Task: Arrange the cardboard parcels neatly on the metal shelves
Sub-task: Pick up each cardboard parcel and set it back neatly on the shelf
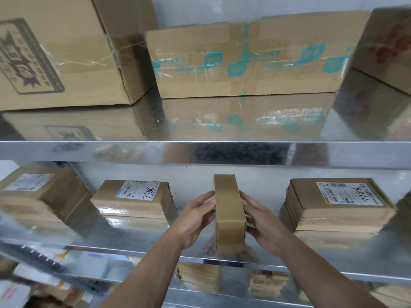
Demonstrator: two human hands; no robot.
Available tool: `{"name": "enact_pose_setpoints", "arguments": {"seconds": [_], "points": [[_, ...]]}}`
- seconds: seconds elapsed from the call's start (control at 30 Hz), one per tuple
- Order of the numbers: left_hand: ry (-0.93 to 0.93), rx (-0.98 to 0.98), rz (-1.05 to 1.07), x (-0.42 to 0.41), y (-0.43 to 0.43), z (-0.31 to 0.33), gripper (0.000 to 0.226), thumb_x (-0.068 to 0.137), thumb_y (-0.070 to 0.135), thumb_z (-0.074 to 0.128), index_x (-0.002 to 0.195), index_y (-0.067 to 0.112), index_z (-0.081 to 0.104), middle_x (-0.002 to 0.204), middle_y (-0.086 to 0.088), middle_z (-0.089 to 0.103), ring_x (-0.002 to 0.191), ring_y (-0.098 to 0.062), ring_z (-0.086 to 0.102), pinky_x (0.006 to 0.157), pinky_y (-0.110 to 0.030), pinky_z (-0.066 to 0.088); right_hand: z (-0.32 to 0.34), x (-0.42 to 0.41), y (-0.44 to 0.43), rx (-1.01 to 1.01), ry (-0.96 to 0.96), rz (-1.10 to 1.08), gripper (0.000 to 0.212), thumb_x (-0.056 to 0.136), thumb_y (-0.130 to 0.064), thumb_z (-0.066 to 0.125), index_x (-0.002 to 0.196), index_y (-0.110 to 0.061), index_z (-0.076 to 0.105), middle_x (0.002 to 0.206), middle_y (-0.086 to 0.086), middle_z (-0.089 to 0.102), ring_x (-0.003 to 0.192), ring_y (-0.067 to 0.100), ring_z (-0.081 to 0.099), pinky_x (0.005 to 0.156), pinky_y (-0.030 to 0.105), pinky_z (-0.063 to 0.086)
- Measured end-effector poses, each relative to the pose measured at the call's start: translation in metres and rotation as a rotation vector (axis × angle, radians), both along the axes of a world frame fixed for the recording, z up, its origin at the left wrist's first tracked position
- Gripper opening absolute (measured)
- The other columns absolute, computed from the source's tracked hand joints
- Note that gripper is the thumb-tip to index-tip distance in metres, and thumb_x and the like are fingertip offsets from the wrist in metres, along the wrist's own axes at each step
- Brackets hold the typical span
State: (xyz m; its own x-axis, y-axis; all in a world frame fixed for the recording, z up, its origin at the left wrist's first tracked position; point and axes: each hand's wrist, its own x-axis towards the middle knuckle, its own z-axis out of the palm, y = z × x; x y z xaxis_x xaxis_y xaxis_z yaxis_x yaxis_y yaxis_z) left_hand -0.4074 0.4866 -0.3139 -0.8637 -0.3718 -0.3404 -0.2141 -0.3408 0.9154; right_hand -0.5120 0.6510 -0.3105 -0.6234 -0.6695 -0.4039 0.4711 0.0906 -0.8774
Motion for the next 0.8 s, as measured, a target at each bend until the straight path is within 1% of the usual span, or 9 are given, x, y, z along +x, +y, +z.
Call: {"name": "enact_pose_setpoints", "arguments": {"seconds": [0.1,0.2,0.33,0.43,0.57,0.67,0.8], "points": [[0.017,0.028,0.007,0.004,-0.002,0.003,0.039,0.105,0.012,0.052,0.144,0.018,0.053,0.123,-0.010,0.073,0.121,-0.021,0.066,0.118,-0.042,0.039,-0.002,0.000,0.002,-0.020,-0.024,0.005,0.047,0.106,-0.024,0.052,0.152,-0.034,0.047,0.125,0.000,0.073,0.116,0.023,0.066,0.079,0.032,0.051],[0.008,0.027,-0.002,0.007,-0.003,0.006,0.037,0.103,0.012,0.055,0.139,0.023,0.057,0.122,-0.006,0.073,0.124,-0.022,0.063,0.118,-0.043,0.039,-0.002,0.000,0.005,-0.043,-0.022,0.044,0.045,0.107,-0.020,0.050,0.150,-0.033,0.050,0.124,-0.002,0.074,0.118,0.021,0.066,0.082,0.031,0.053],[0.005,0.031,-0.025,0.010,-0.004,0.006,0.037,0.102,0.012,0.056,0.136,0.026,0.058,0.127,-0.001,0.071,0.128,-0.022,0.058,0.112,-0.044,0.041,0.001,-0.001,0.007,-0.059,-0.005,0.073,0.043,0.106,-0.016,0.050,0.146,-0.033,0.053,0.124,-0.005,0.074,0.118,0.019,0.067,0.085,0.029,0.054],[0.014,0.044,-0.029,0.011,-0.005,0.004,0.039,0.101,0.008,0.056,0.136,0.025,0.057,0.130,-0.002,0.069,0.130,-0.024,0.058,0.116,-0.050,0.039,0.002,-0.002,0.008,-0.061,-0.003,0.084,0.044,0.105,-0.014,0.050,0.145,-0.033,0.053,0.125,-0.007,0.074,0.120,0.019,0.065,0.088,0.030,0.054],[0.012,0.061,-0.037,0.011,-0.005,0.000,0.041,0.100,0.005,0.057,0.137,0.023,0.057,0.133,-0.003,0.068,0.132,-0.026,0.056,0.117,-0.051,0.038,0.000,-0.002,0.009,-0.049,-0.009,0.093,0.045,0.106,-0.012,0.050,0.146,-0.032,0.053,0.129,-0.006,0.071,0.119,0.017,0.065,0.082,0.026,0.055],[-0.003,0.075,-0.034,0.013,-0.003,-0.002,0.040,0.100,0.004,0.057,0.135,0.022,0.058,0.131,-0.003,0.069,0.131,-0.025,0.057,0.117,-0.053,0.038,-0.004,0.000,0.012,-0.042,-0.030,0.087,0.046,0.106,-0.012,0.050,0.147,-0.031,0.052,0.131,-0.004,0.070,0.119,0.018,0.066,0.078,0.025,0.057],[-0.012,0.070,-0.038,0.013,-0.002,-0.003,0.039,0.100,0.005,0.056,0.136,0.022,0.057,0.131,-0.003,0.069,0.131,-0.025,0.056,0.117,-0.052,0.038,-0.006,0.000,0.012,-0.031,-0.046,0.083,0.048,0.106,-0.013,0.051,0.150,-0.031,0.051,0.133,-0.002,0.069,0.123,0.021,0.064,0.081,0.029,0.056]]}}
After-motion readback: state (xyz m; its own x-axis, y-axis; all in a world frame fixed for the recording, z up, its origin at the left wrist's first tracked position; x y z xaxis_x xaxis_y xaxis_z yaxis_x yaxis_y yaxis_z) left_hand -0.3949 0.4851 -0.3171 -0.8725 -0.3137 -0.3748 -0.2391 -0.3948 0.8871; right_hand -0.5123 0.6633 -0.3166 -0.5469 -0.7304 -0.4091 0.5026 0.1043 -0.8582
